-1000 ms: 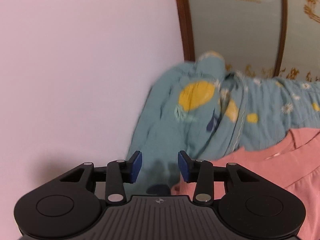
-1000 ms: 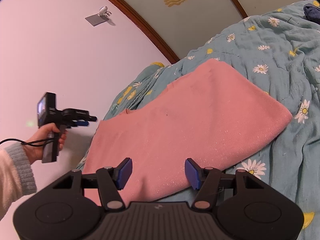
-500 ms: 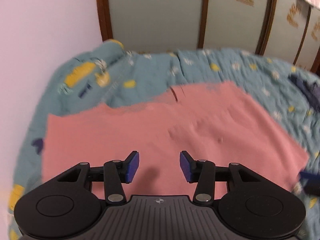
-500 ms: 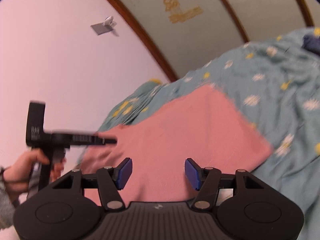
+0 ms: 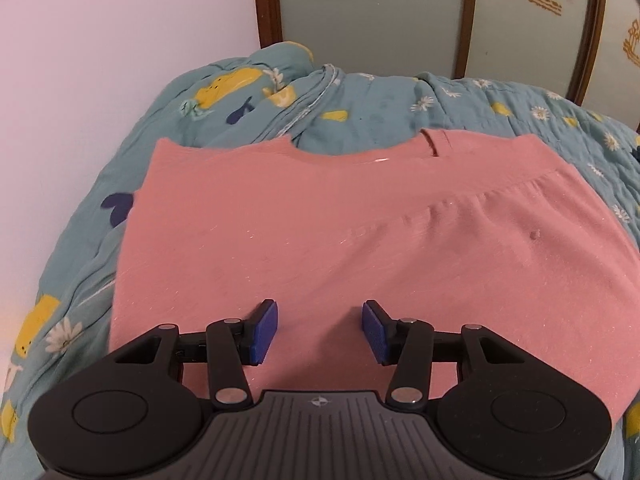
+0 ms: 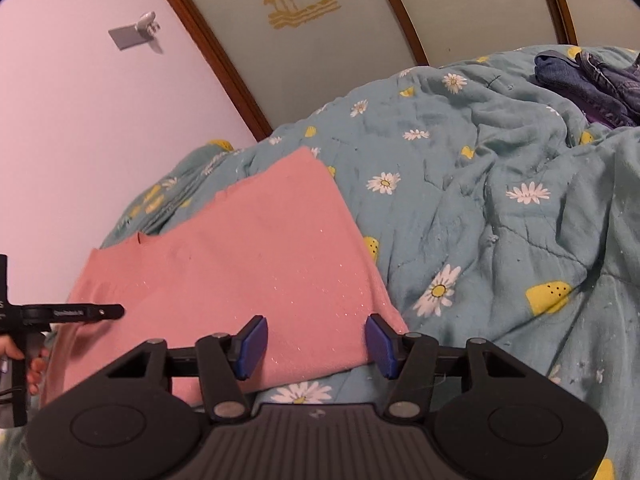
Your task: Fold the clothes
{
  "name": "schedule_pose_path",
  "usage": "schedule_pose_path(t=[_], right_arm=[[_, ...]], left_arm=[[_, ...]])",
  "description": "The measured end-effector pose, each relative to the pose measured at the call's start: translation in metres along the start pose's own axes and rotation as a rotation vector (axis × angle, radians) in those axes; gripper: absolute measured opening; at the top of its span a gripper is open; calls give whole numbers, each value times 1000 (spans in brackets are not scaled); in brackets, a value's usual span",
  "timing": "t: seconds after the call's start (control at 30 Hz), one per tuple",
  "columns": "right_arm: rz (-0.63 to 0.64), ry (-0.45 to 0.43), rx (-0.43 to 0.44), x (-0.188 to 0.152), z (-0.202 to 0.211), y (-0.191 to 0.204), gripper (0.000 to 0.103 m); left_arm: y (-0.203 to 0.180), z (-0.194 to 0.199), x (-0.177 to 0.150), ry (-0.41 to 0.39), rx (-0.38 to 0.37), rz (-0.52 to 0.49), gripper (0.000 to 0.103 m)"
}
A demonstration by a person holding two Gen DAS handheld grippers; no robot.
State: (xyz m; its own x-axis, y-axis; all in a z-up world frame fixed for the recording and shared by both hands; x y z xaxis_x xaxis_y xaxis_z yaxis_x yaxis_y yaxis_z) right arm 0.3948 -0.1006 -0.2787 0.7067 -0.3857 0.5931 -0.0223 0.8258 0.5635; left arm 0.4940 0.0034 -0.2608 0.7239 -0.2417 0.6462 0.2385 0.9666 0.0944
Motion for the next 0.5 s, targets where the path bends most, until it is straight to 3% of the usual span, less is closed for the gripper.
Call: schedule_pose_path(t=[0.23, 0.37, 0.43, 0.5], right_arm=[[-4, -15, 0, 3, 7, 5, 55], [107, -158, 73, 13, 25, 34, 57], [137, -154, 96, 8, 20, 41, 57], [129, -85, 122, -4, 4, 42, 57]], left_arm=[[-14, 19, -1, 9, 23, -30, 47], [-43, 33, 9, -43, -41, -65, 48], [-61, 29, 17, -56, -79, -70, 52], [-76, 21, 22, -56, -96, -66, 52]])
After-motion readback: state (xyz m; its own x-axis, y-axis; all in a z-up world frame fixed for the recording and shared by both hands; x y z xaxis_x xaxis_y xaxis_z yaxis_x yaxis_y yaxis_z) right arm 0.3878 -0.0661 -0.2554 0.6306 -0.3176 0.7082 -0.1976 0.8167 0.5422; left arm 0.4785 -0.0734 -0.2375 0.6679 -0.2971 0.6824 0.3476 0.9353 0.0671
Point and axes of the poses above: each gripper's, at about its wrist camera, not at the fingertips, and z roughly against the way its jaws point, y to its left, x to its top, the point moved 7 cm from there along -z, roughly the way its jaws point, and after that the axes turned 7 degrees about -z, right-handed, at the moved point
